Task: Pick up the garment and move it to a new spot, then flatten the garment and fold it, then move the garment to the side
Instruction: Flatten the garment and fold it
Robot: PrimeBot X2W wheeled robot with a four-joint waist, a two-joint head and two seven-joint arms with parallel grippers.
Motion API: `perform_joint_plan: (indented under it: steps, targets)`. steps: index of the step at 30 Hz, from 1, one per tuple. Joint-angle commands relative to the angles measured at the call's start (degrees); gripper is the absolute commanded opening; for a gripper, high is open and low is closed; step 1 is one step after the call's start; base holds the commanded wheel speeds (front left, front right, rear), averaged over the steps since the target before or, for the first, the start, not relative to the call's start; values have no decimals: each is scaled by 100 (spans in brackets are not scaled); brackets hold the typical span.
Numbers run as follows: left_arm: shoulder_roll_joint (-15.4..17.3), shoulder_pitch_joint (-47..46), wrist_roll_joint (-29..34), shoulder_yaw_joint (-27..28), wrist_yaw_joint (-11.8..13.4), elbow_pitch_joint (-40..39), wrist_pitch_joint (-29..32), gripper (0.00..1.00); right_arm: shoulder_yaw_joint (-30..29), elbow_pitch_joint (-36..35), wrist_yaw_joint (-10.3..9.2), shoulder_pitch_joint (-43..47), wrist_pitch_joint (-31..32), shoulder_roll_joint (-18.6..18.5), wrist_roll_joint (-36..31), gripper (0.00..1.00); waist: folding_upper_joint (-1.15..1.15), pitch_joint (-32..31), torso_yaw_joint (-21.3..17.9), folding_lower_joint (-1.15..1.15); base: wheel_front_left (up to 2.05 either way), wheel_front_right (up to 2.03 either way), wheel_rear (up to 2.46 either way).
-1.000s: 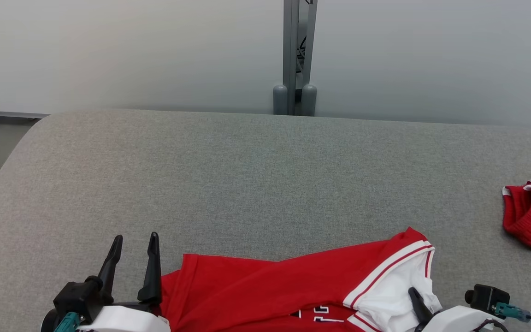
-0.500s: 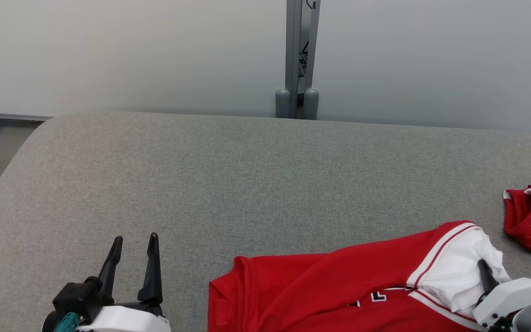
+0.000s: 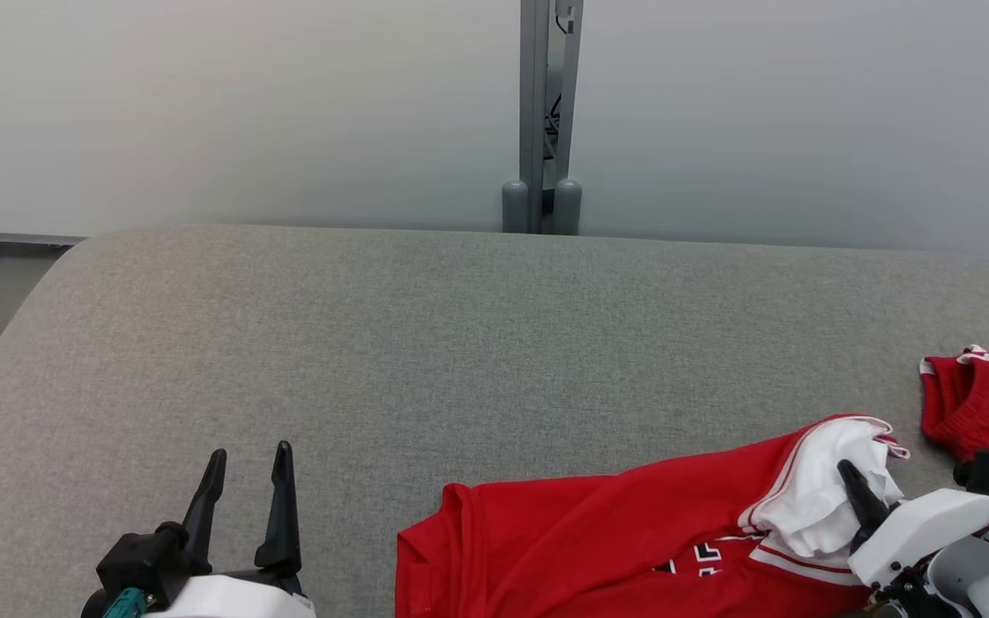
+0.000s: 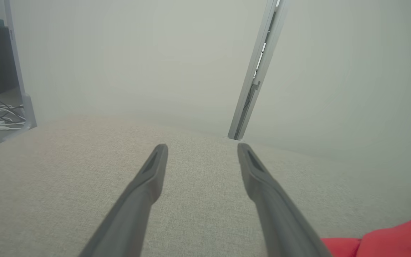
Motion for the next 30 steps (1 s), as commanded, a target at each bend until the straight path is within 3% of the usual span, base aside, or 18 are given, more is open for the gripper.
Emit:
perform_joint_plan:
  steps: [1, 9, 21, 25, 30]
  targets:
    - [22, 52, -29, 21, 2, -2, -21, 100, -9, -89, 4, 65, 58, -52, 60, 0, 0, -24, -21, 0, 0, 0, 0]
    - [21, 69, -100, 29, 27, 12, -21, 100, -240, -1394, 4, 666, 999, 19, 710, 0, 0, -153, -118, 0, 0, 0, 0]
    - [21, 24, -262, -41, 69, 45, -21, 100, -720, -2791, 5, 1389, 2253, 1224, 1146, 0, 0, -135, -106, 0, 0, 0, 0]
    - [22, -14, -301, -25, 68, 82, -21, 100, -727, -2961, 5, 1541, 2434, 1379, 1297, 0, 0, -109, -31, 0, 0, 0, 0]
    - [23, -33, -312, -10, 54, 114, -21, 100, -211, -3049, 6, 1545, 2125, 1384, 2126, 0, 0, -90, 80, 0, 0, 0, 0]
